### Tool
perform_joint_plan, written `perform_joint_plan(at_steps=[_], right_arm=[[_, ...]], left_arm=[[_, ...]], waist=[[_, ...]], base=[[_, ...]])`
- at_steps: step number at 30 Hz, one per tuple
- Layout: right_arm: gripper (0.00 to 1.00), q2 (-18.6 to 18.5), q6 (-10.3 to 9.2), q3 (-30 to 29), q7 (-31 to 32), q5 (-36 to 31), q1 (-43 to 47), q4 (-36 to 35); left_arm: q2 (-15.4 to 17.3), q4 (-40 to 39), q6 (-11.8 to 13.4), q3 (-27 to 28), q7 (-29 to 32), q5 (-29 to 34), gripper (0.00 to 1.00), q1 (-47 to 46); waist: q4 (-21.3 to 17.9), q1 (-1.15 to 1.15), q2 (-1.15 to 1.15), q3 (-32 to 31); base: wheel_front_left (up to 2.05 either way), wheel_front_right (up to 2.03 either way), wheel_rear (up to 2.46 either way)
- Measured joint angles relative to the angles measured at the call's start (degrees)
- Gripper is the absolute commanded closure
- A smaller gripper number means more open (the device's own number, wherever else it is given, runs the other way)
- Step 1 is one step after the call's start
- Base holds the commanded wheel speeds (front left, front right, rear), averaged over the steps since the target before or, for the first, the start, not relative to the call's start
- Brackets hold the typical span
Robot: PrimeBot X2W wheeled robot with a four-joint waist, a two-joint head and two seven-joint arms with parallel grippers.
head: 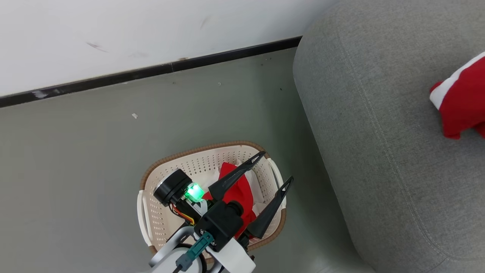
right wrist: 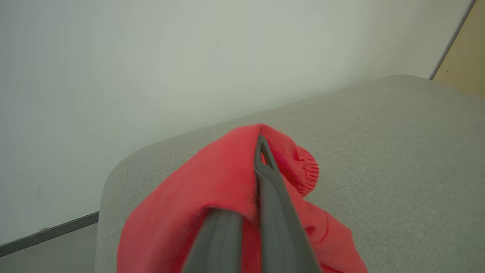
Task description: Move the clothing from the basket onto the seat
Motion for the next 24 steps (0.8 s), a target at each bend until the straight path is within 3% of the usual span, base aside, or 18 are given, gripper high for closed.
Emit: perform_joint_plan(at_steps=[9,10,12,14,16,17,24], right_arm=[[1.0,3.82,0.0,-0.16,-1.19,-0.56,0.21,3.31],[0.95,4.12,0.0,-0.18,-1.26,-0.56,0.21,3.45],[0.67,4.55,0.0,-0.2,-1.66,-0.64,0.21,3.59],[0.52,4.74,0.0,-0.21,-1.69,-1.0,0.21,3.67],[0.12,5.06,0.0,-0.16,-1.7,-1.15,0.19,4.05],[0.0,5.45,0.0,-0.12,-1.71,-1.15,0.2,4.34],[0.0,6.23,0.0,-0.09,-1.74,-1.74,1.03,3.5]], left_arm=[[-0.13,-0.21,-1.02,-0.31,0.21,0.58,0.0,-2.98],[-0.16,-0.21,-1.08,-0.31,0.21,0.78,0.0,-3.2],[-0.18,-0.19,-1.54,-0.38,0.21,1.15,0.0,-3.75],[-0.27,-0.19,-1.79,-0.4,0.16,1.38,0.0,-4.46],[-0.32,0.16,-1.98,-0.34,0.05,1.47,0.0,-5.16],[-0.27,0.41,-1.98,-0.25,-0.1,1.47,0.0,-5.33],[-0.41,1.9,-2.46,-0.2,-1.1,1.45,0.0,-5.63]], waist=[[0.77,0.0,0.0,3.75],[0.85,0.0,0.0,4.1],[0.99,0.0,0.0,4.73],[1.12,0.0,0.0,5.34],[1.17,0.0,0.0,5.83],[1.13,0.0,0.0,5.9],[0.63,0.0,0.0,5.64]], base=[[0.0,0.0,0.0],[0.0,0.0,0.0],[0.0,0.0,0.0],[0.0,0.0,0.0],[0.0,0.0,0.0],[0.0,0.0,0.0],[0.0,0.0,0.0]])
